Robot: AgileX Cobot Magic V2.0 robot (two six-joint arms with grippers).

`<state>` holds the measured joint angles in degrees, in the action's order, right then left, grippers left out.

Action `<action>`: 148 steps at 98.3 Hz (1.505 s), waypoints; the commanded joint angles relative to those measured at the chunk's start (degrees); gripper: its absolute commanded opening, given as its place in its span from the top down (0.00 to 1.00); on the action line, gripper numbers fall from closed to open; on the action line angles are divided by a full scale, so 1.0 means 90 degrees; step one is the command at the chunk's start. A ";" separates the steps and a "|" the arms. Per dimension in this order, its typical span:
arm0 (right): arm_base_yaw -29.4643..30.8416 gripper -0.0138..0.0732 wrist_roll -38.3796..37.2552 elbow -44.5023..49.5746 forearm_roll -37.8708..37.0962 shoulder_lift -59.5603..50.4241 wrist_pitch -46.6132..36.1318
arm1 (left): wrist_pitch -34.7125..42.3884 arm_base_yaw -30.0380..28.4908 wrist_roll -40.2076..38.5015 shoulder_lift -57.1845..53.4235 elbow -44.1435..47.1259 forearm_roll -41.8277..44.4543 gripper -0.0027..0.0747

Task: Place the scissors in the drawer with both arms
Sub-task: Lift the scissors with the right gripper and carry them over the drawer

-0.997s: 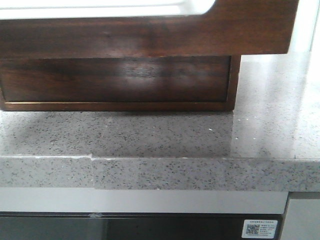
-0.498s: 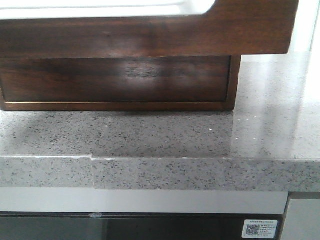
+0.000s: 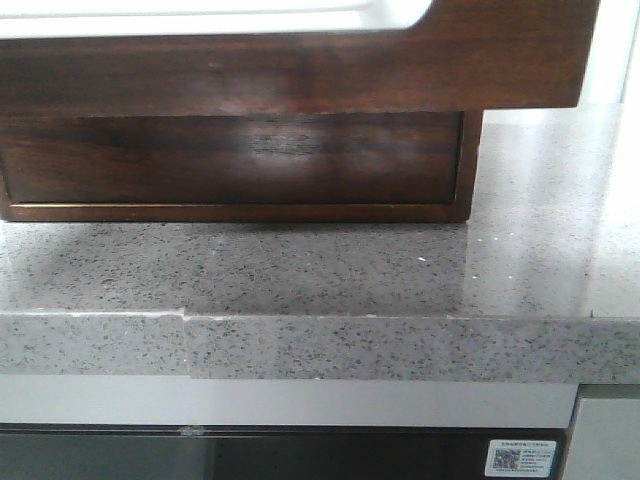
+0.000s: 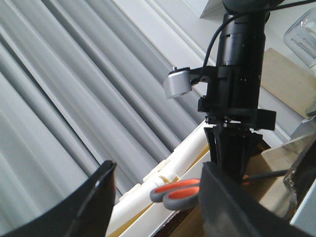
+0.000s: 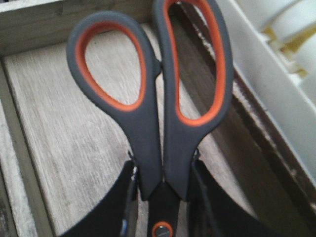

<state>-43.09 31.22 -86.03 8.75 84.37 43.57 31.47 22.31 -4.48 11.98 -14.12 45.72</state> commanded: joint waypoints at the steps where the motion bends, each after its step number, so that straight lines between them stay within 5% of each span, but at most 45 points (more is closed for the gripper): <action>1: -0.0030 0.93 0.0106 -0.0212 0.0034 -0.0106 -0.0466 | 0.0194 -0.0004 -0.0076 0.0059 -0.0203 -0.0275 0.50; 32: -0.0030 0.92 0.0106 -0.0212 0.0019 0.0030 -0.0061 | 0.0194 -0.0004 -0.0076 0.0059 -0.0203 -0.0275 0.50; 59: -0.0030 0.65 0.0106 -0.0212 0.0019 0.0055 -0.0004 | 0.0194 -0.0004 -0.0076 0.0059 -0.0203 -0.0275 0.50; 90: -0.0030 0.63 0.0106 -0.0212 0.0019 0.0055 -0.0016 | 0.0194 -0.0004 -0.0076 0.0059 -0.0203 -0.0275 0.50; 112: -0.0030 0.48 0.0106 -0.0212 0.0019 0.0055 -0.0016 | 0.0194 -0.0004 -0.0076 0.0059 -0.0203 -0.0275 0.50; 135: -0.0030 0.49 0.0106 -0.0212 0.0019 0.0043 -0.0027 | 0.0194 -0.0004 -0.0076 0.0059 -0.0203 -0.0275 0.50; 148: 0.0003 0.67 -0.0014 -0.0212 0.0019 -0.0208 -0.0123 | 0.0194 -0.0004 -0.0076 0.0025 -0.0203 -0.0368 0.64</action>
<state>-43.32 31.55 -86.03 8.75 86.55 46.60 31.42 22.31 -4.48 11.98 -14.12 45.45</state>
